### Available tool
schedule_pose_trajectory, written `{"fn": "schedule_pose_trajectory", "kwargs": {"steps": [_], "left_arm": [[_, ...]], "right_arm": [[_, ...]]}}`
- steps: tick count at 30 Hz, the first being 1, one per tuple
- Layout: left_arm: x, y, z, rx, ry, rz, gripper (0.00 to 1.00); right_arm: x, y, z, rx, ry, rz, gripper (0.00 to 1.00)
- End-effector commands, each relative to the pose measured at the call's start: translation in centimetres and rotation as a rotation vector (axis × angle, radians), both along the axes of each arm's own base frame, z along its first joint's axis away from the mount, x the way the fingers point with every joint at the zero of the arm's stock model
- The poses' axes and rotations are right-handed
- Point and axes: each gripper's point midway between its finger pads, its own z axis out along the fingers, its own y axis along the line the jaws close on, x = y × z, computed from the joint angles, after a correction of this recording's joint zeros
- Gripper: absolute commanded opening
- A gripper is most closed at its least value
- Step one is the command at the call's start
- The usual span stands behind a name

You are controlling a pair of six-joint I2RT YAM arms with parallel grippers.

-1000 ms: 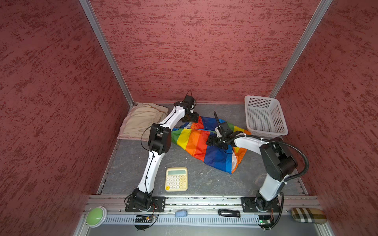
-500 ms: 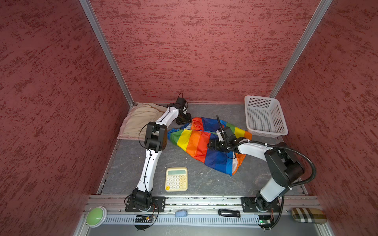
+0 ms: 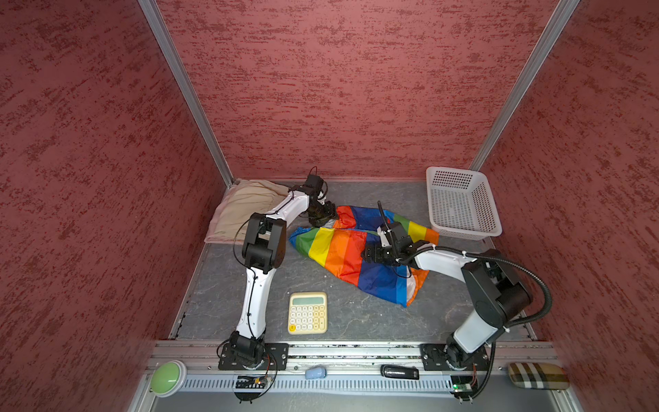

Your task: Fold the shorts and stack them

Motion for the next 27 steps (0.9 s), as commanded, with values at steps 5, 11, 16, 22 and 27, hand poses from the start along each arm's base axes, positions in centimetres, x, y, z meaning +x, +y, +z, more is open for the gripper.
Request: {"fn": "schedule_pose_trajectory", "kwargs": {"steps": [5, 11, 16, 22, 27], "left_arm": [[-0.2, 0.0, 6.3, -0.004, -0.123, -0.007, 0.75], [-1.3, -3.2, 2.3, -0.053, 0.000, -0.044, 0.75], [-0.4, -4.6, 0.9, -0.084, 0.018, -0.045, 0.74], [0.5, -5.0, -1.2, -0.064, 0.022, -0.036, 0.67], [1.4, -4.1, -1.6, -0.031, -0.014, -0.031, 0.50]], "right_arm": [[-5.6, -3.5, -6.0, -0.167, 0.246, -0.013, 0.99], [-5.6, -3.4, -5.9, -0.159, 0.244, -0.018, 0.99], [-6.0, -3.7, -5.9, -0.161, 0.245, -0.022, 0.99], [-6.5, -3.9, -6.3, -0.157, 0.254, -0.025, 0.99], [-6.9, -3.9, -6.7, -0.152, 0.262, -0.025, 0.99]]}}
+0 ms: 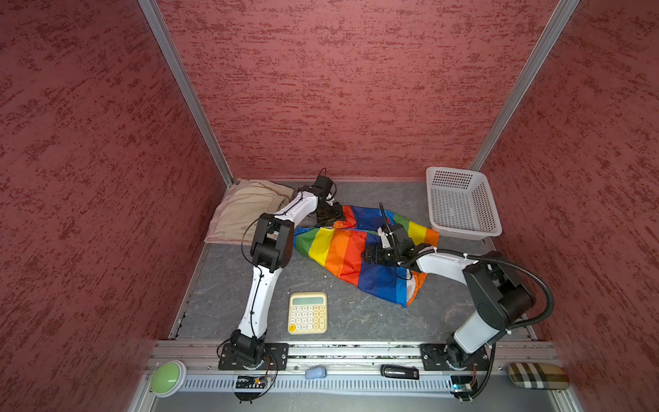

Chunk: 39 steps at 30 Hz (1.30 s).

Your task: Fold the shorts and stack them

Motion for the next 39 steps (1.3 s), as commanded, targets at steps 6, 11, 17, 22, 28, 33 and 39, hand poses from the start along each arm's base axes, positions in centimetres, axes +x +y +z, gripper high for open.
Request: {"fn": "schedule_pose_trajectory", "kwargs": {"steps": [6, 11, 17, 22, 28, 33, 39], "left_arm": [[2.7, 0.8, 0.2, 0.003, -0.095, 0.015, 0.29], [3.7, 1.3, -0.6, -0.020, -0.087, 0.029, 0.19], [4.4, 4.3, 1.2, -0.047, -0.098, 0.085, 0.00], [2.9, 10.0, 4.9, -0.119, -0.116, 0.205, 0.00], [-1.3, 12.6, 6.9, -0.156, -0.116, 0.246, 0.00], [-2.1, 12.3, 5.9, -0.184, -0.094, 0.224, 0.12], [-0.2, 13.7, 8.7, -0.052, -0.160, 0.232, 1.00]], "right_arm": [[-7.0, -3.9, -7.1, -0.167, 0.304, -0.026, 0.99], [-7.4, -4.1, -7.1, -0.163, 0.304, -0.035, 0.99], [-9.0, -5.3, -7.2, -0.183, 0.319, -0.044, 0.99], [-10.7, -6.9, -7.7, -0.225, 0.334, -0.054, 0.99], [-10.2, -7.5, -7.2, -0.292, 0.346, -0.044, 0.99], [-8.7, -6.5, -4.3, -0.268, 0.286, -0.003, 0.99], [-6.8, -5.0, 1.6, -0.195, 0.172, 0.021, 0.99]]}}
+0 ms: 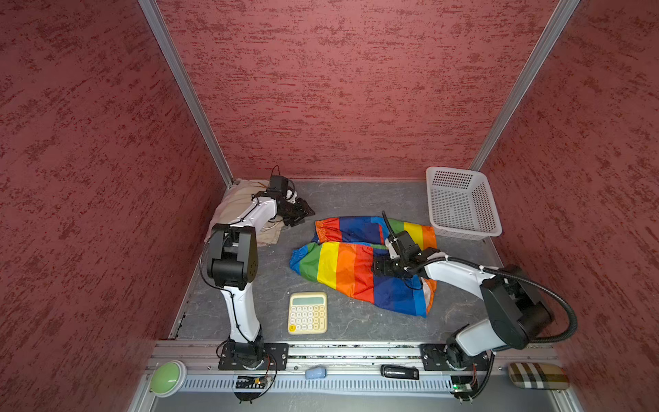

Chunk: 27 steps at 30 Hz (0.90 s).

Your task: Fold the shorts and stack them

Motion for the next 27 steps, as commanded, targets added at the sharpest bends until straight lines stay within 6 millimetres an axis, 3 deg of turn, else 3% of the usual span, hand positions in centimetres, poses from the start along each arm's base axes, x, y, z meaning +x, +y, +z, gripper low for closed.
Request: {"fn": "schedule_pose_trajectory", "kwargs": {"steps": [1, 2, 4, 7, 10, 14, 16, 20, 25, 27], "left_arm": [[1.9, 1.4, 3.8, 0.098, -0.103, 0.021, 1.00], [2.3, 1.5, 4.7, 0.090, -0.116, 0.050, 0.99], [3.6, 0.0, 6.7, -0.141, -0.130, 0.117, 0.99], [5.0, -4.3, 8.9, -0.489, -0.108, 0.181, 0.99], [5.9, -8.2, 10.1, -0.607, -0.044, 0.233, 0.99], [6.1, -13.0, 9.2, -0.674, 0.069, 0.289, 0.99], [5.6, -14.2, 6.8, -0.620, 0.141, 0.314, 0.99], [5.0, -11.2, 0.2, -0.497, 0.258, 0.500, 1.00], [3.2, -7.8, -2.7, -0.281, 0.326, 0.609, 1.00], [1.4, -6.4, -3.9, -0.163, 0.437, 0.689, 0.93]], "right_arm": [[-1.0, -0.9, 2.8, -0.032, 0.014, 0.005, 0.99], [-0.8, -0.8, 3.5, -0.023, -0.001, 0.003, 0.99], [-0.1, -0.5, 4.8, -0.009, -0.030, -0.006, 0.99], [1.0, 0.0, 5.9, 0.002, -0.057, -0.007, 0.99], [2.0, 0.4, 6.6, 0.009, -0.090, -0.013, 0.99], [2.5, 0.7, 6.0, 0.014, -0.093, -0.015, 0.99], [2.5, 0.7, 5.4, 0.013, -0.086, -0.016, 0.99], [2.2, 0.6, 4.9, 0.022, -0.087, -0.024, 0.99], [1.7, 0.4, 4.0, 0.018, -0.077, -0.021, 0.99], [1.7, 0.4, 3.6, 0.014, -0.072, -0.015, 0.99]]}}
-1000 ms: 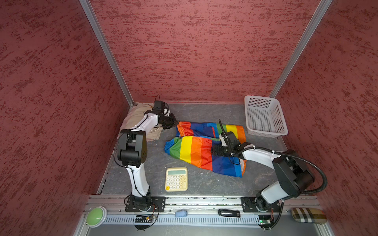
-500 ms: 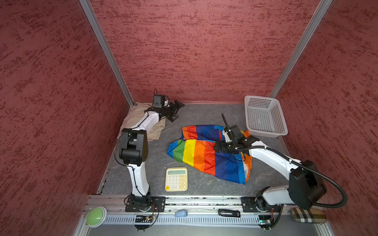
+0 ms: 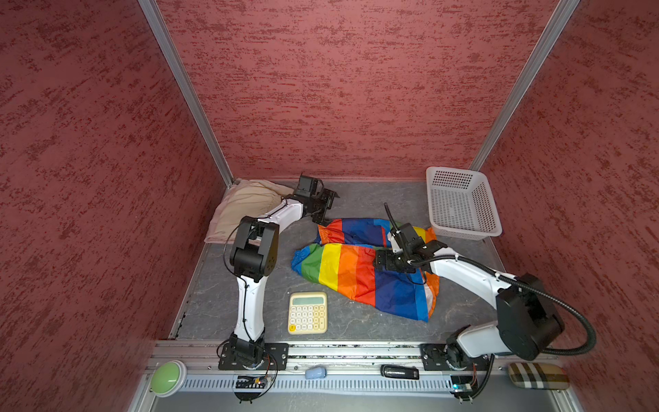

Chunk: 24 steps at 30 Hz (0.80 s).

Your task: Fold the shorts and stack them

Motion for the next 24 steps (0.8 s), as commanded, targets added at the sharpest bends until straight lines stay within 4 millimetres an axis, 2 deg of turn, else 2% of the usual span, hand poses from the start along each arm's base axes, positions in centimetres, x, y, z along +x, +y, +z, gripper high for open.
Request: {"fn": "schedule_pose_trajectory", "kwargs": {"steps": [1, 3, 5, 9, 14, 17, 20, 24], "left_arm": [[-2.8, 2.8, -2.1, 0.188, 0.224, 0.067, 0.92], [-3.6, 3.3, -2.5, 0.244, 0.321, 0.055, 0.89], [-3.9, 3.1, -3.0, 0.253, 0.381, 0.058, 0.86], [-3.9, 2.4, -3.6, 0.258, 0.434, 0.069, 0.80], [-5.2, 2.7, -4.9, 0.289, 0.510, 0.083, 0.74], [-4.8, 3.5, -6.0, 0.303, 0.518, 0.114, 0.66], [-3.9, 3.2, -6.9, 0.275, 0.505, 0.130, 0.64], [-4.4, 2.9, -8.5, 0.289, 0.541, 0.126, 0.53]], "right_arm": [[0.9, 0.2, 0.3, 0.008, -0.041, -0.003, 0.99], [1.0, 0.4, 0.3, 0.016, -0.048, 0.001, 0.99], [1.1, 0.5, -0.4, 0.014, -0.031, 0.003, 0.99], [1.0, 0.6, -0.3, 0.022, -0.035, 0.003, 0.99], [0.5, 0.1, -1.0, 0.008, -0.028, -0.006, 0.99], [0.4, 0.3, -0.6, 0.028, -0.036, -0.002, 0.99], [0.3, 0.3, -0.1, 0.043, -0.046, -0.008, 0.99], [-0.1, -0.1, 0.1, 0.039, -0.057, -0.015, 0.99]]}}
